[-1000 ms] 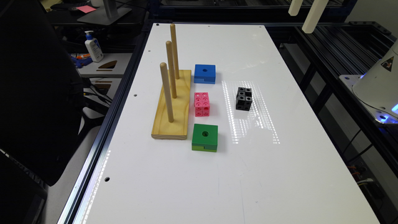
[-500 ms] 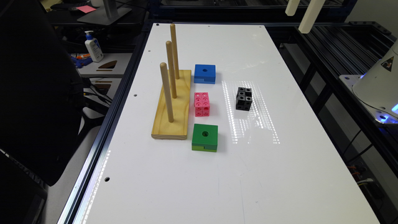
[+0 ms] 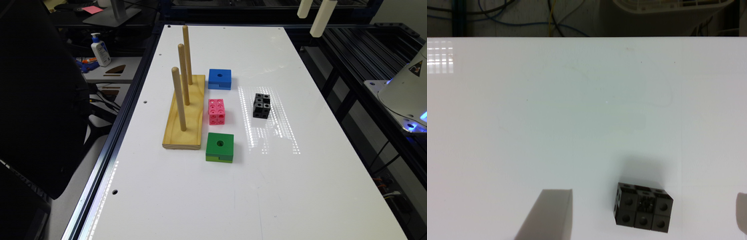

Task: Pick up pink block.

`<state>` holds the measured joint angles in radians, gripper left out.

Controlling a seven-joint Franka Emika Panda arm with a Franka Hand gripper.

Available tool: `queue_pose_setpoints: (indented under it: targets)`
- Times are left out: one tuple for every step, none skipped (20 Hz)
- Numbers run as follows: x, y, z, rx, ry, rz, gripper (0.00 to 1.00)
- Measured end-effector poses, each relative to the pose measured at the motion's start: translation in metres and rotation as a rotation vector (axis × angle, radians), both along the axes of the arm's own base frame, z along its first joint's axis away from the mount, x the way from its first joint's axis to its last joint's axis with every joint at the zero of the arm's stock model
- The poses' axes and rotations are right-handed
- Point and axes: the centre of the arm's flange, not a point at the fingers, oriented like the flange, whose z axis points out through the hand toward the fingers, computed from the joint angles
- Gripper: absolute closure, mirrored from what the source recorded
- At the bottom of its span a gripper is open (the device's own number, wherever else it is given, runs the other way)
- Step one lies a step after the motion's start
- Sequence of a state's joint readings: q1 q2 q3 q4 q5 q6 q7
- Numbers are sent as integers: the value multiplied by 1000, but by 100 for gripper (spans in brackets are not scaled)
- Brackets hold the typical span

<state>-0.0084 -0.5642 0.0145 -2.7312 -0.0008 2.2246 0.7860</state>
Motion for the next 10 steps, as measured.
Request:
queue_pose_setpoints:
  targets:
    - [3,0,0,0,1,0,0]
    - [6,0,1,0,1,0,0]
    - [9,0,1,0,3,0,0]
    - [11,0,1,0,5,0,0]
    - [13,0,1,0,6,0,0]
    - [16,0,1,1,7,0,0]
    - [18,0,0,1,9,1,0]
    - [21,0,0,1,10,1,0]
    - [23,0,1,1,11,1,0]
    - [26,0,1,1,12,1,0]
